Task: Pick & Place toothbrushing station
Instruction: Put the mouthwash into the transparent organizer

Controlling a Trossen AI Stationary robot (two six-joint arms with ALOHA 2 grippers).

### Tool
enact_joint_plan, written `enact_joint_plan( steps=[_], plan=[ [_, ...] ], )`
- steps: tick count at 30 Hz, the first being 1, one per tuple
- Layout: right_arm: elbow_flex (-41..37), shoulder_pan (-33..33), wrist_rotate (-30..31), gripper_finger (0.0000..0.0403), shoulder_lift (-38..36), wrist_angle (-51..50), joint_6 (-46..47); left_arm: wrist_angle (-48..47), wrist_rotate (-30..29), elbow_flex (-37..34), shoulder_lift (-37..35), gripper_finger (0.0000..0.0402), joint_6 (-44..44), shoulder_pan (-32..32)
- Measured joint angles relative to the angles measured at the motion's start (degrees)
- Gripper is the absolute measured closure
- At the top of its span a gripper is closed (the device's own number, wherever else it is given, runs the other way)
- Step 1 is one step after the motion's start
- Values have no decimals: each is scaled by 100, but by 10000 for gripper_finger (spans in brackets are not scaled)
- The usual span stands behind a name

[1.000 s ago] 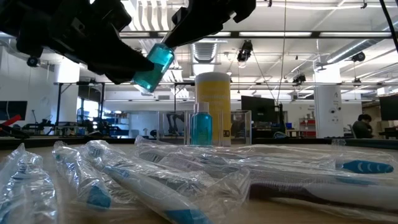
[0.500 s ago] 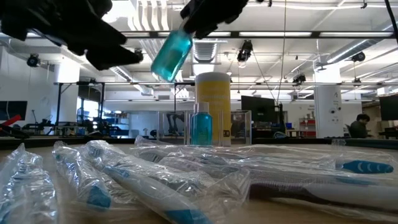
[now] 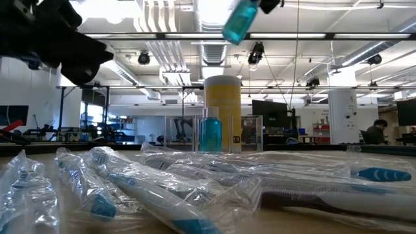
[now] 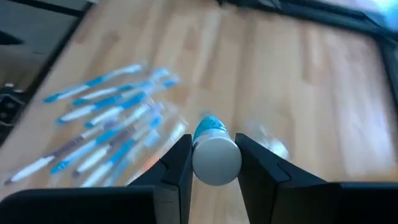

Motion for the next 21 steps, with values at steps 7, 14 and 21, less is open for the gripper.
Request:
enact_joint_plan(
  steps=[7,14,21],
  plan=[
    [83,-329,499,314,-258,-819,585,650,-102,-441,22,385,201,0],
    [376,-834,427,314,348,-1048,427,636,-85,-515,48,385,189,0],
    [898,-984,392,314,1269,-1191,-267,624,-84,-517,107,383,106,0]
  ],
)
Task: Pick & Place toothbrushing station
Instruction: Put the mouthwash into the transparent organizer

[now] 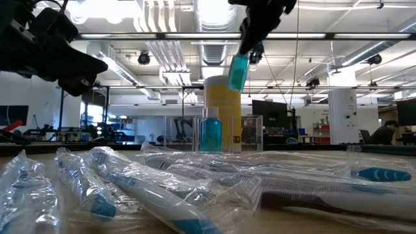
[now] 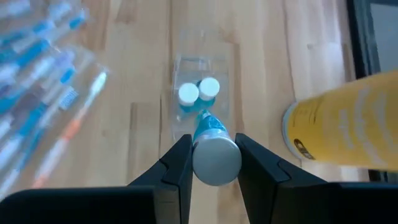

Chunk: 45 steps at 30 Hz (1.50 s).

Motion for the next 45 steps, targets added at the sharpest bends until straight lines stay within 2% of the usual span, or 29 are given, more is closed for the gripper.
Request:
enact_joint_plan(
  steps=[9,12,18,31,45],
  plan=[
    [657,-21,-85,313,902,-445,-2267,-189,90,-4,93,383,-10,-7],
    [832,-51,-81,314,1069,-428,-2635,-328,118,-4,120,383,-38,-7],
    [1119,-198,-92,314,1363,-444,-2770,-437,151,-7,212,387,-24,-9],
    [1128,-283,-431,314,1481,-470,-2809,-503,273,-13,297,390,-6,-9],
    [714,-395,-431,314,1483,-34,-2281,-492,277,-15,310,388,-28,-9]
  ],
)
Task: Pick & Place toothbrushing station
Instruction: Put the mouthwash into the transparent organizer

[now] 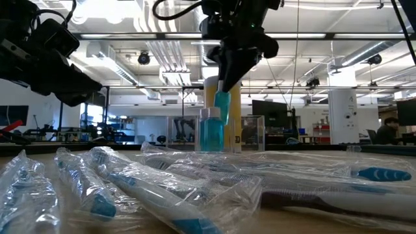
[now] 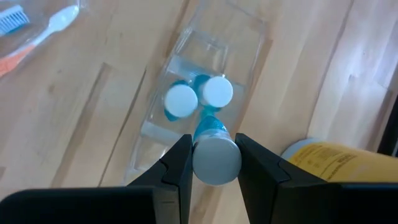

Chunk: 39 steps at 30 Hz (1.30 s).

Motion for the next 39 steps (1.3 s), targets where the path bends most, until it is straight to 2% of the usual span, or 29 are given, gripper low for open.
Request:
enact_joint_plan(
  steps=[29,39],
  plan=[
    [-662,-202,28,306,-1,672,911,4,1,-2,0,388,-164,0],
    [-559,-234,46,301,518,741,954,0,2,-2,-2,388,-162,0]
  ],
)
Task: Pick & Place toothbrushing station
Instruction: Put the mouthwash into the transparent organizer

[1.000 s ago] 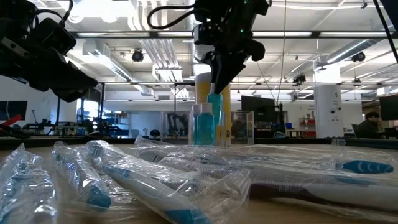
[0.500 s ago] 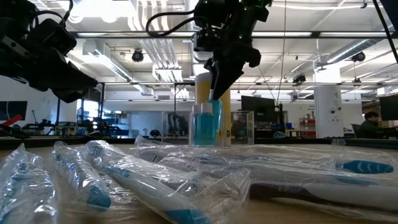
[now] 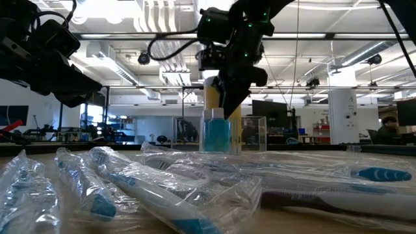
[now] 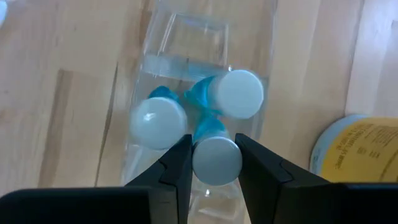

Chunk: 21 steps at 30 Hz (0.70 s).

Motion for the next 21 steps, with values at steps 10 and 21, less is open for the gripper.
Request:
enact_joint_plan(
  steps=[10,21],
  plan=[
    [329,-22,6,233,54,-282,58,-1,0,0,0,388,-14,0],
    [503,-37,316,200,-978,-810,404,2,2,1,2,388,-118,0]
  ],
)
